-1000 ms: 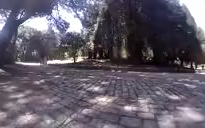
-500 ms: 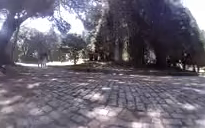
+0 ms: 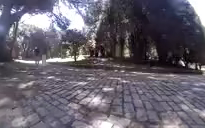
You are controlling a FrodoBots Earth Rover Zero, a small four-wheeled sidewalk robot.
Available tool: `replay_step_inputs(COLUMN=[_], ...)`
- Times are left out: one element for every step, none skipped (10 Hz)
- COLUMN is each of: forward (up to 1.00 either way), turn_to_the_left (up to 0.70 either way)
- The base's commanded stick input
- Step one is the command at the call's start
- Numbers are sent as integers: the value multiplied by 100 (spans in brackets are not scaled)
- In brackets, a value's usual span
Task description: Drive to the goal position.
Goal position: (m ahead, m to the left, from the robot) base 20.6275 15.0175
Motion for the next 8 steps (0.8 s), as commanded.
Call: replay_step_inputs(forward=[70,70,70,70,70,70,70,70], turn_to_the_left=[0,0,0,0,0,0,0,0])
